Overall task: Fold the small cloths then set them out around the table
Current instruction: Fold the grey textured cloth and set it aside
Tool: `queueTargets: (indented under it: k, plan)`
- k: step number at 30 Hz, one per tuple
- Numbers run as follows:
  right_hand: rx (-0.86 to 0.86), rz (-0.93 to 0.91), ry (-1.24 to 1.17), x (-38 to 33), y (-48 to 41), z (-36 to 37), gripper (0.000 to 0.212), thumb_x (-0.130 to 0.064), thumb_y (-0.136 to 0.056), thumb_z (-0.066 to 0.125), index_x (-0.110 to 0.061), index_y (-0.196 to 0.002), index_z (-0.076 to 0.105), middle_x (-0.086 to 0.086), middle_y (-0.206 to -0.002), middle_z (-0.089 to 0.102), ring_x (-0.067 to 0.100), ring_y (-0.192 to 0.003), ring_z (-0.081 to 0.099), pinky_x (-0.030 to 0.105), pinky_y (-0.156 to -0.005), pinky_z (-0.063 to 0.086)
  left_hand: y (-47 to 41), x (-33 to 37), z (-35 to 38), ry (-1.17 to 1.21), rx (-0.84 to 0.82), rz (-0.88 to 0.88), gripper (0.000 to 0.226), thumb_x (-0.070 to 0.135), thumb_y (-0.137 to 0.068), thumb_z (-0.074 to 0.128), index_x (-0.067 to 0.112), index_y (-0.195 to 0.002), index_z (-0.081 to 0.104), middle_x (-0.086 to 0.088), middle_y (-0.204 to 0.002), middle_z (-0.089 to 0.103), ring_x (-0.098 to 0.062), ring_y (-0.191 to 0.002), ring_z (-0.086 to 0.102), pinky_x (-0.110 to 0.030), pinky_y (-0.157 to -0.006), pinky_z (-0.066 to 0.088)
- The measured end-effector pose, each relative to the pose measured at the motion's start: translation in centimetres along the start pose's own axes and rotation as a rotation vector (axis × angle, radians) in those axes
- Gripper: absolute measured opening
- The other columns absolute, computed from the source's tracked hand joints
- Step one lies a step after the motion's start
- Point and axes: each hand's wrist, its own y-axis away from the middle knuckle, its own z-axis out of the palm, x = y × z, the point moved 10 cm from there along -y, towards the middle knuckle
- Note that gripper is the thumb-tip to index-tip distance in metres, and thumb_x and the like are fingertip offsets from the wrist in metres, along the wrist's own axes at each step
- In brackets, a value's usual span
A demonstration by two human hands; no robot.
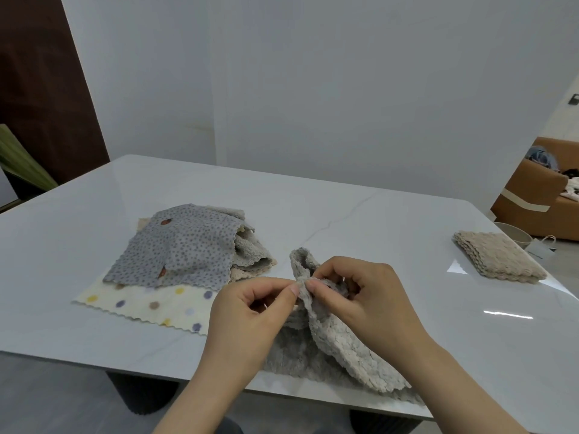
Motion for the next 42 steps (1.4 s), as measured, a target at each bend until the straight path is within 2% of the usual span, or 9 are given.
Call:
queueTargets:
  k: [6,11,20,25,29,33,36,39,42]
  plan:
    - [-0.103,-0.009,0.031,0.0,-0.5,-0.6,0.022,-0.047,-0.084,0.065,-0.028,-0.073,0.069,-0.017,-0.061,0.061,0.006,-0.056,0.053,0.014,-0.055,0.034,-0.8,0.4,-0.9,-0.041,0.033,0.025,0.021,0.011,-0.080,0.070,0.029,-0.071,0.076,-0.003,-0.067,0.072,-0.024,-0.069,0.065,-0.029,-0.063,0.051]
    - [-0.164,-0.029,0.234,0.6,-1.3,-2.3,0.021,-0.045,-0.084,0.065,-0.028,-0.074,0.069,-0.029,-0.061,0.056,0.003,-0.058,0.051,0.015,-0.054,0.027,-3.0,1.3,-2.9,-0.096,0.107,0.057,0.024,0.010,-0.085,0.063,0.018,-0.062,0.066,-0.006,-0.055,0.057,-0.010,-0.052,0.048,-0.015,-0.051,0.040]
    - [-0.064,-0.177,0.244,-2.2,-2.7,-6.0,0.022,-0.050,-0.084,0.058,-0.031,-0.077,0.067,-0.016,-0.075,0.060,0.010,-0.071,0.059,0.022,-0.059,0.043,-5.2,4.0,-4.2,-0.163,0.126,0.138,0.022,0.014,-0.092,0.056,0.013,-0.070,0.060,-0.015,-0.064,0.054,-0.012,-0.056,0.045,-0.012,-0.051,0.036]
    - [0.020,-0.156,0.179,-3.0,-3.4,-7.6,0.023,-0.045,-0.083,0.063,-0.026,-0.074,0.070,-0.017,-0.100,0.062,0.009,-0.089,0.062,0.019,-0.067,0.052,-5.8,5.8,-4.4,-0.115,0.147,0.186,0.021,0.015,-0.095,0.051,0.011,-0.077,0.059,-0.012,-0.067,0.050,-0.011,-0.058,0.043,-0.011,-0.050,0.038]
    - [0.095,-0.079,0.003,-3.5,-4.0,-9.3,0.026,-0.042,-0.071,0.075,-0.017,-0.066,0.073,-0.007,-0.069,0.071,0.007,-0.063,0.064,0.014,-0.056,0.049,-6.4,6.9,-4.8,-0.083,0.172,0.208,0.020,0.018,-0.096,0.049,0.012,-0.079,0.059,0.008,-0.058,0.048,-0.005,-0.054,0.041,-0.012,-0.051,0.037]
    - [0.167,-0.064,-0.143,-4.3,-4.3,-10.6,0.029,-0.040,-0.067,0.079,-0.013,-0.061,0.069,-0.001,-0.049,0.055,0.009,-0.047,0.041,0.015,-0.046,0.032,-6.7,8.3,-5.0,-0.063,0.196,0.255,0.023,0.019,-0.096,0.048,0.010,-0.078,0.058,0.005,-0.057,0.044,-0.005,-0.053,0.038,-0.012,-0.050,0.035]
    - [0.216,-0.049,-0.246,-4.4,-4.4,-11.2,0.022,-0.036,-0.068,0.079,-0.016,-0.072,0.070,-0.002,-0.053,0.057,0.010,-0.050,0.048,0.022,-0.050,0.041,-6.5,9.2,-5.1,-0.027,0.215,0.278,0.023,0.018,-0.096,0.049,0.009,-0.077,0.057,0.003,-0.058,0.042,-0.006,-0.053,0.037,-0.014,-0.050,0.034]
    - [0.221,-0.050,-0.253,-4.5,-4.4,-11.3,0.015,-0.026,-0.076,0.077,-0.018,-0.087,0.072,0.008,-0.062,0.065,0.008,-0.049,0.053,0.017,-0.053,0.046,-6.0,9.7,-5.2,-0.014,0.236,0.302,0.023,0.019,-0.096,0.049,0.009,-0.078,0.058,-0.005,-0.063,0.045,-0.009,-0.058,0.040,-0.015,-0.052,0.036]
    - [0.210,-0.036,-0.198,-3.9,-4.0,-11.2,0.004,-0.017,-0.083,0.072,-0.018,-0.085,0.075,0.005,-0.065,0.069,0.007,-0.051,0.056,0.016,-0.056,0.047,-5.4,10.3,-5.1,-0.024,0.240,0.337,0.021,0.017,-0.095,0.051,0.010,-0.078,0.060,-0.012,-0.067,0.049,-0.010,-0.061,0.042,-0.012,-0.054,0.037]
